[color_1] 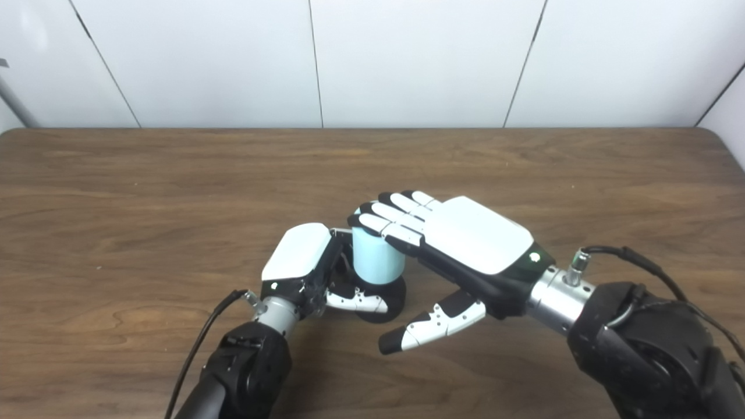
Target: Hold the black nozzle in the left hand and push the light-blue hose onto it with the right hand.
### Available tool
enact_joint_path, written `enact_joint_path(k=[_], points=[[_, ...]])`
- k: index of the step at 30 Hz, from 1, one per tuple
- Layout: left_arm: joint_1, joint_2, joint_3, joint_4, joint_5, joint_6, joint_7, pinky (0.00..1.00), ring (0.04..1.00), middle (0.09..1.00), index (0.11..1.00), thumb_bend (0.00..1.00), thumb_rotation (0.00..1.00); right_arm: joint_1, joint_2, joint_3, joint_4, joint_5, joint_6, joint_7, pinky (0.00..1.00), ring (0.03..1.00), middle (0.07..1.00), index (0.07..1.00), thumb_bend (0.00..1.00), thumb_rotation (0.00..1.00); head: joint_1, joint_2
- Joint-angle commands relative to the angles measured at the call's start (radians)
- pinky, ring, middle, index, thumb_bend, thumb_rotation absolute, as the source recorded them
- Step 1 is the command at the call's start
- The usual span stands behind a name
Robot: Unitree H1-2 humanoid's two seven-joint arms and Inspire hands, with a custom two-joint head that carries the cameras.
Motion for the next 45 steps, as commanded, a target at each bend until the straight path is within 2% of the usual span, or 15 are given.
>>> enact_joint_path(k=[1,9,18,32,45], points=[[0.05,0.02,-0.02,0.053,0.001,0.038,-0.1,0.48,0.503,0.525,0.466,0.5,0.0,0.007,-0.005,0.004,0.015,-0.011,-0.007,-0.005,1.0,1.0,0.963,0.947,0.62,0.89,0.001,0.0],[0.055,0.018,-0.016,0.045,-0.003,0.031,-0.095,0.47,0.483,0.526,0.47,0.5,0.0,0.056,-0.001,0.036,0.074,-0.029,-0.033,-0.048,1.0,0.987,0.947,0.917,0.64,0.84,-0.002,0.003],[0.055,0.015,-0.015,0.041,0.002,0.034,-0.095,0.47,0.488,0.527,0.467,0.5,0.0,0.082,-0.008,0.06,0.098,-0.034,-0.047,-0.086,1.0,0.984,0.942,0.914,0.64,0.83,-0.003,0.003],[0.053,0.015,-0.017,0.034,0.012,0.036,-0.11,0.49,0.505,0.529,0.464,0.5,0.0,0.117,-0.024,0.089,0.074,-0.044,-0.038,-0.053,1.0,0.994,0.952,0.92,0.65,0.86,0.001,0.01],[0.063,0.009,-0.002,0.015,0.033,0.04,-0.151,0.47,0.479,0.528,0.472,0.5,0.0,0.181,-0.021,0.153,0.105,-0.087,-0.045,-0.094,0.99,0.98,0.951,0.937,0.66,0.86,0.001,0.02]])
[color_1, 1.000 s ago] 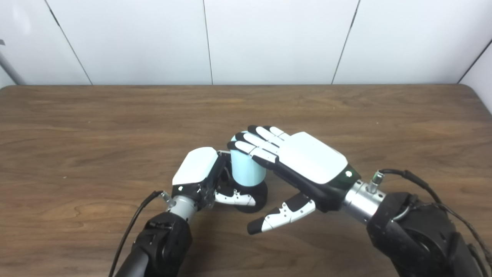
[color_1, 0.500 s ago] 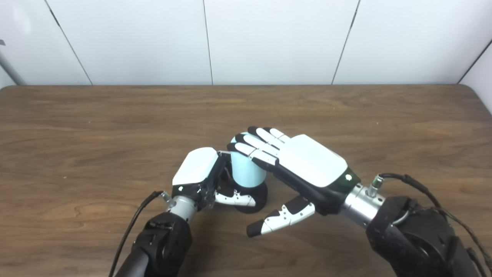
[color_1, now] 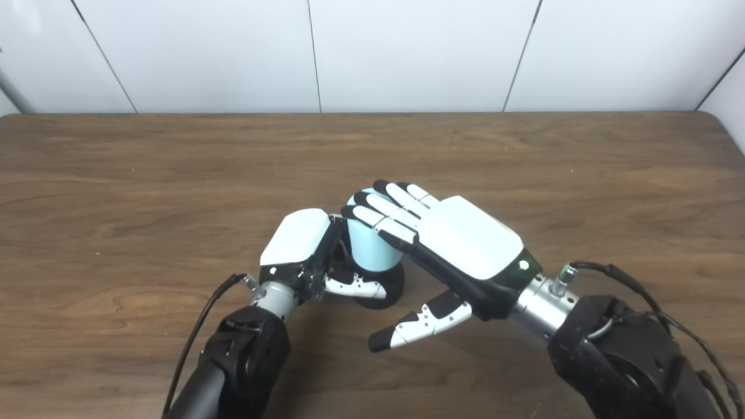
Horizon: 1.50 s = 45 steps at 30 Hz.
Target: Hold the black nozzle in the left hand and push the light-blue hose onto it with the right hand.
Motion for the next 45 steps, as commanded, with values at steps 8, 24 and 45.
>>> enact_joint_path(k=[8,24,45], points=[[0.055,0.015,-0.014,0.047,-0.005,0.034,-0.09,0.47,0.489,0.525,0.471,0.5,0.0,0.083,-0.048,0.058,0.077,-0.014,0.001,0.093,1.0,0.989,0.963,0.947,0.66,0.87,-0.001,0.0],[0.051,0.013,-0.015,0.052,-0.001,0.033,-0.087,0.47,0.486,0.526,0.47,0.5,0.0,0.074,-0.055,0.056,0.086,-0.013,0.004,0.08,1.0,1.0,0.97,0.95,0.65,0.86,-0.002,-0.002],[0.053,0.02,-0.014,0.045,-0.008,0.026,-0.085,0.46,0.469,0.523,0.475,0.5,0.0,0.076,-0.059,0.062,0.101,-0.016,0.0,0.075,1.0,0.997,0.966,0.951,0.65,0.86,-0.003,0.0]])
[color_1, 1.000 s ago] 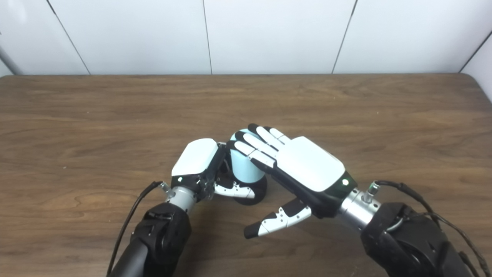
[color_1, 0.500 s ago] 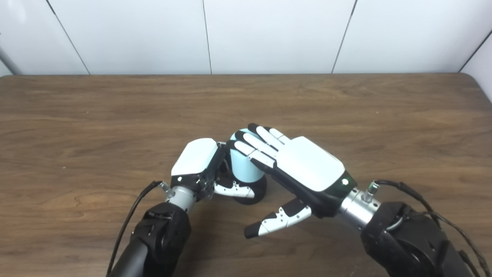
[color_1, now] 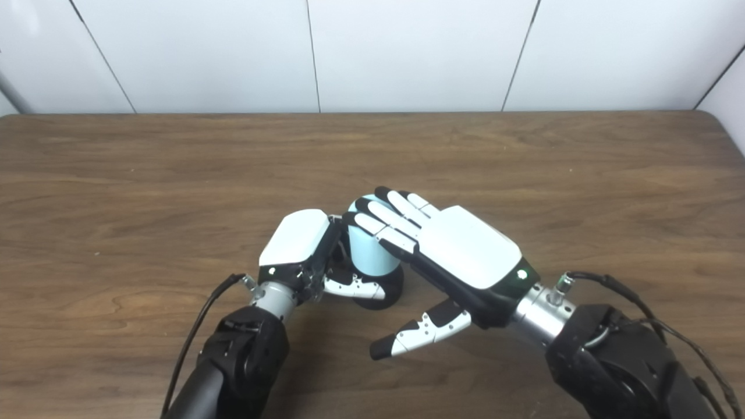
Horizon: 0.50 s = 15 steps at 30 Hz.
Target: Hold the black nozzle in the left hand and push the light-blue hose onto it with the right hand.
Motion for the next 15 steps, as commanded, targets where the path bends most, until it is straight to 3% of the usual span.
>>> enact_joint_path(k=[1,9,15], points=[[0.051,0.018,-0.016,0.047,-0.009,0.027,-0.08,0.47,0.482,0.526,0.471,0.5,0.0,0.049,-0.039,0.032,0.065,-0.006,0.023,0.117,1.0,0.999,0.967,0.951,0.65,0.86,0.0,0.001],[0.051,0.014,-0.014,0.059,-0.013,0.025,-0.067,0.48,0.497,0.53,0.464,0.5,0.0,-0.02,-0.026,-0.037,-0.013,0.045,0.052,0.102,1.0,1.0,0.996,0.964,0.64,0.87,0.0,-0.001],[0.051,0.015,-0.013,0.056,-0.02,0.022,-0.068,0.47,0.483,0.528,0.467,0.5,0.0,-0.08,-0.017,-0.094,-0.074,0.079,0.073,0.135,1.0,1.0,0.997,0.98,0.63,0.92,0.0,-0.002]])
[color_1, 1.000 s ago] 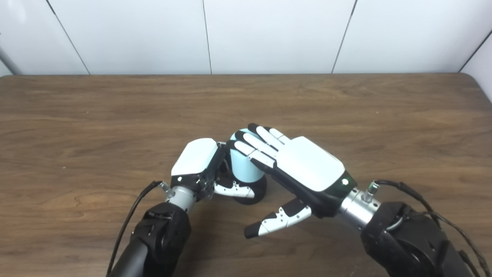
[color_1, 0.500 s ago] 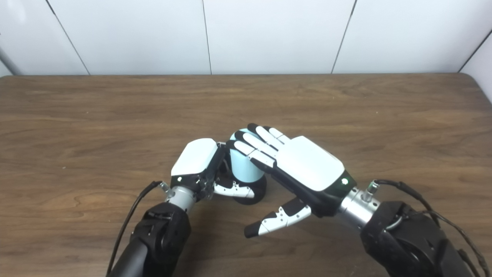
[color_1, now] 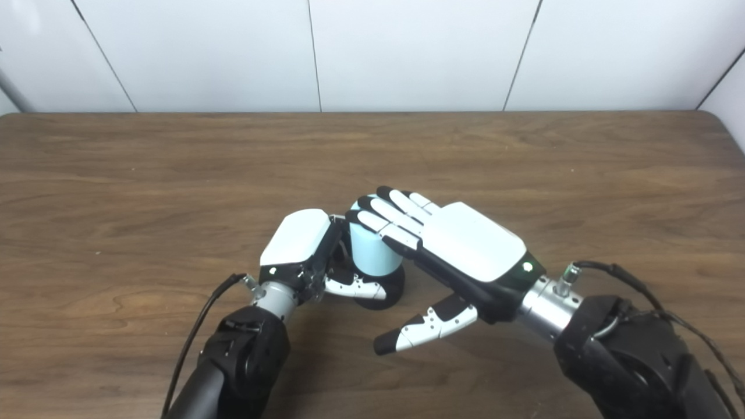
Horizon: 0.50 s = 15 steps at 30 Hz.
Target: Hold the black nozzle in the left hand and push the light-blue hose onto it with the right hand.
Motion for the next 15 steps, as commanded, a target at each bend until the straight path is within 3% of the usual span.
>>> enact_joint_path(k=[1,9,15], points=[[0.051,0.018,-0.012,0.057,-0.017,0.024,-0.069,0.47,0.482,0.528,0.468,0.5,0.0,-0.031,-0.011,-0.031,-0.038,0.013,0.021,0.016,1.0,1.0,0.994,0.978,0.62,0.92,-0.001,0.001],[0.052,0.02,-0.01,0.06,-0.015,0.026,-0.07,0.48,0.488,0.531,0.466,0.5,0.0,-0.07,0.045,-0.085,-0.052,0.025,0.031,-0.007,1.0,1.0,0.995,0.979,0.62,0.94,-0.005,-0.001],[0.057,0.017,-0.009,0.059,-0.016,0.026,-0.063,0.47,0.475,0.531,0.469,0.5,0.0,-0.077,0.045,-0.091,-0.047,0.018,0.036,0.021,1.0,1.0,0.988,0.974,0.63,0.94,-0.001,0.002]])
